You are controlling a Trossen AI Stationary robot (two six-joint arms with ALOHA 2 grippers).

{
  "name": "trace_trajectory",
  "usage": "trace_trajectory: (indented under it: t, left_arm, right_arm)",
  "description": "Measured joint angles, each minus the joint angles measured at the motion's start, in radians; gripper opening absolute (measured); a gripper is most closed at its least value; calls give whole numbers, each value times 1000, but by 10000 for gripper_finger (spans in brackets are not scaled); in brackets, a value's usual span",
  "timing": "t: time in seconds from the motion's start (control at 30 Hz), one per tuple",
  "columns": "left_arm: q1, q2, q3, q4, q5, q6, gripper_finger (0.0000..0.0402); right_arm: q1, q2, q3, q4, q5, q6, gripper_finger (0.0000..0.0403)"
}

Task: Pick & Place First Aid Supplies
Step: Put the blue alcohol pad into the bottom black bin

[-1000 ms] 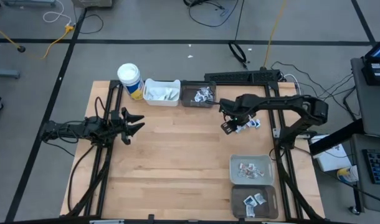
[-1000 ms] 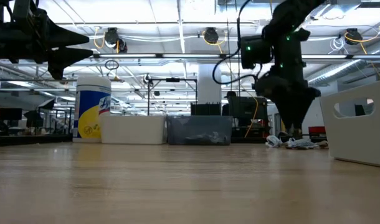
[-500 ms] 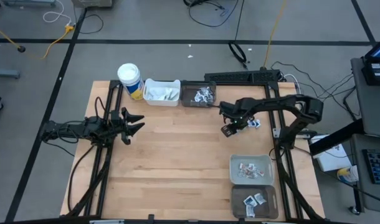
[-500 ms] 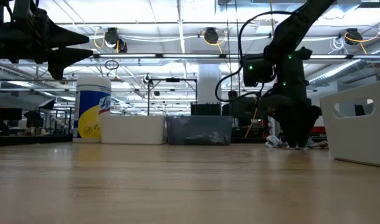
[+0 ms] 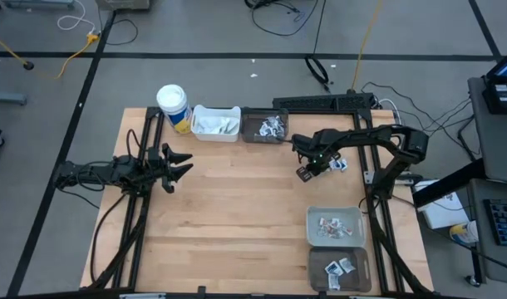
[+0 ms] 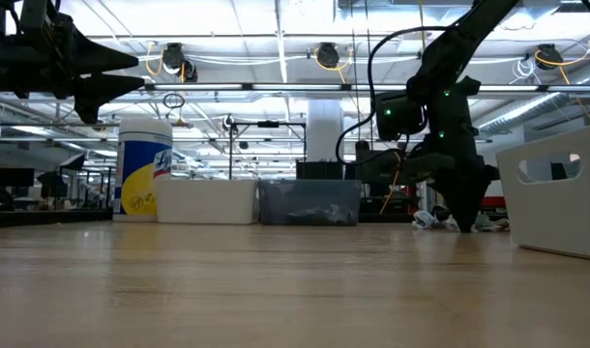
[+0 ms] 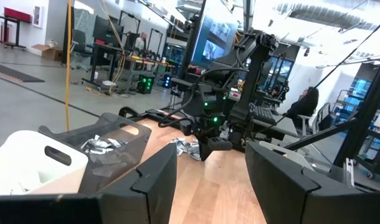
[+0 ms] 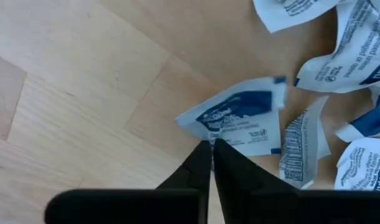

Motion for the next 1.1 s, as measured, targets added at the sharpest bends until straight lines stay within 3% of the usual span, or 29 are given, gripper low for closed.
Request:
trace_trajectory:
  t: [0.23,0.6,1.1]
  left_arm:
    - [0,0,0,0,0,0,196]
    - [0,0,0,0,0,0,196]
    - [0,0,0,0,0,0,196]
  right_arm:
    - [0,-9,0,1,-2,6,3]
    - [52,-137,151,-255,-1,89,1]
    - [166,-285,239,-501,7,378,0]
